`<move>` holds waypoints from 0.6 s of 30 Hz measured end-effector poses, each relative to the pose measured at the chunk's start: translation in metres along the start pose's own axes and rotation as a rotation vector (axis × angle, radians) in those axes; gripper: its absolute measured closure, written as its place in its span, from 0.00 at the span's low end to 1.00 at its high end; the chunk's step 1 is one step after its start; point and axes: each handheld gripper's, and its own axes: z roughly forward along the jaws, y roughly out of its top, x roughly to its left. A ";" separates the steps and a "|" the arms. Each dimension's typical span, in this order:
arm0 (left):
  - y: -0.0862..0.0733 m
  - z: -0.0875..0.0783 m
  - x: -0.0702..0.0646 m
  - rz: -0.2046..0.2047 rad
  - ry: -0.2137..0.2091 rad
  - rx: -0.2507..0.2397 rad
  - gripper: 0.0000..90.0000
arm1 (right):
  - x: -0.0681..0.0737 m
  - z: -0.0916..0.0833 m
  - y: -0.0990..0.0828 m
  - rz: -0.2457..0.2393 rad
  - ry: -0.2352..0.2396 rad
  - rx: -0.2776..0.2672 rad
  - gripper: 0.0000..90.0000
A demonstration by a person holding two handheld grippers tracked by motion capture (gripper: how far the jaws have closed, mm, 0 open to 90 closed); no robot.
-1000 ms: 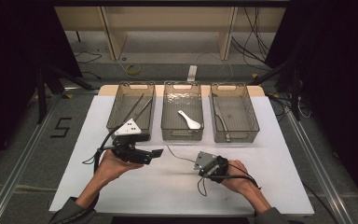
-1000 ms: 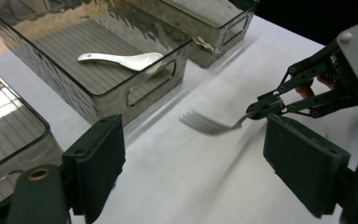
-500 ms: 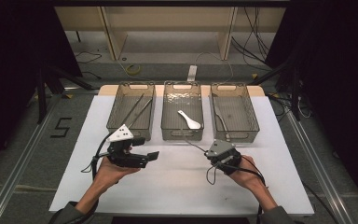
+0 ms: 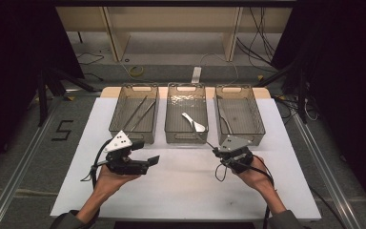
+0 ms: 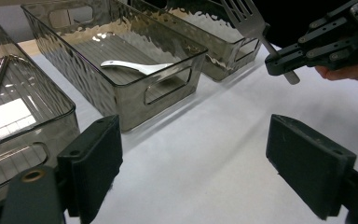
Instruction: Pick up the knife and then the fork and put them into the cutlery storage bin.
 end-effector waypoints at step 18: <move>-0.003 -0.007 0.000 0.012 0.021 -0.035 0.18 | -0.029 -0.007 0.009 0.069 -0.050 -0.043 0.97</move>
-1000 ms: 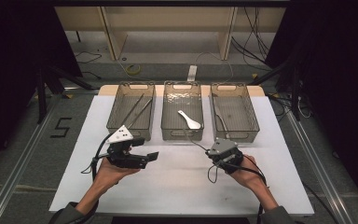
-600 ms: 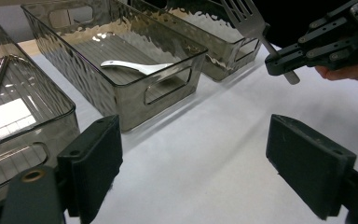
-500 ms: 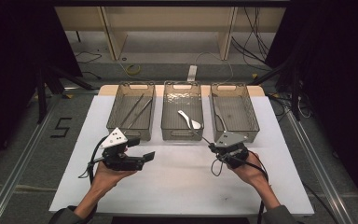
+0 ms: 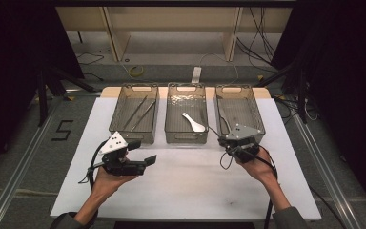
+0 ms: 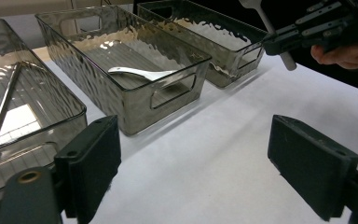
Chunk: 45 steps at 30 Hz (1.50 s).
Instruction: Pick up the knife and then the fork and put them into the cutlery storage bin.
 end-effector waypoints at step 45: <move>-0.002 -0.005 0.000 0.008 0.031 -0.017 0.17 | -0.118 0.058 0.015 0.457 -0.115 0.201 0.97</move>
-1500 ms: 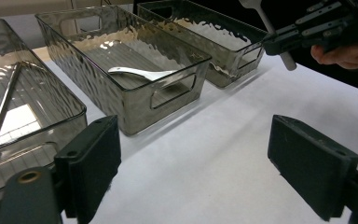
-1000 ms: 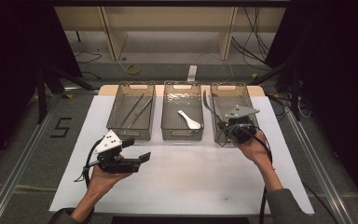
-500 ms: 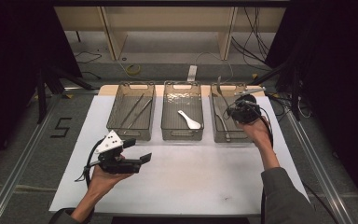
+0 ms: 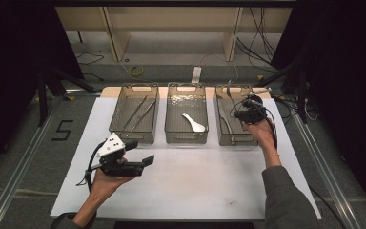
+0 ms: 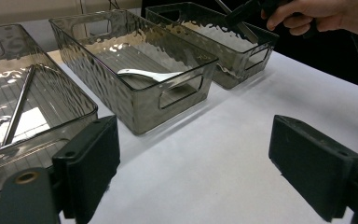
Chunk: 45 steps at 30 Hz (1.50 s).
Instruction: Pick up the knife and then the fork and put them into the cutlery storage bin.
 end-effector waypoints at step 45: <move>0.000 -0.001 0.003 -0.018 0.003 -0.002 0.17 | 0.027 -0.025 -0.003 0.016 0.166 -0.063 0.48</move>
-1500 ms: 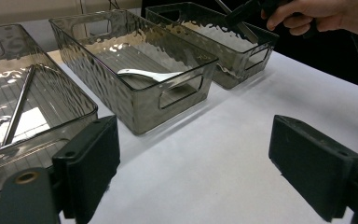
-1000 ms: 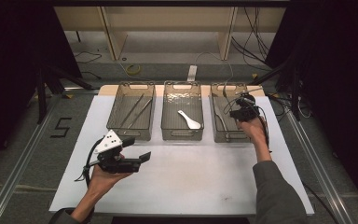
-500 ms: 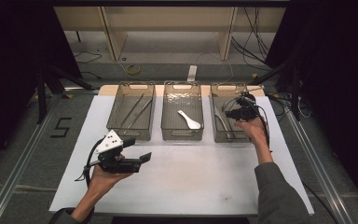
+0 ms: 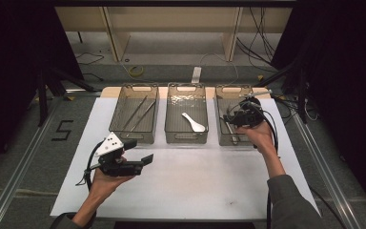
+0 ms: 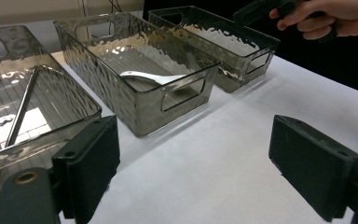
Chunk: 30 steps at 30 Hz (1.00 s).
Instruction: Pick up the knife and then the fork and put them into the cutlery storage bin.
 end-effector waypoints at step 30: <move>-0.001 0.002 0.002 -0.018 -0.011 0.023 0.17 | 0.064 -0.035 -0.066 -0.095 0.192 -0.208 0.37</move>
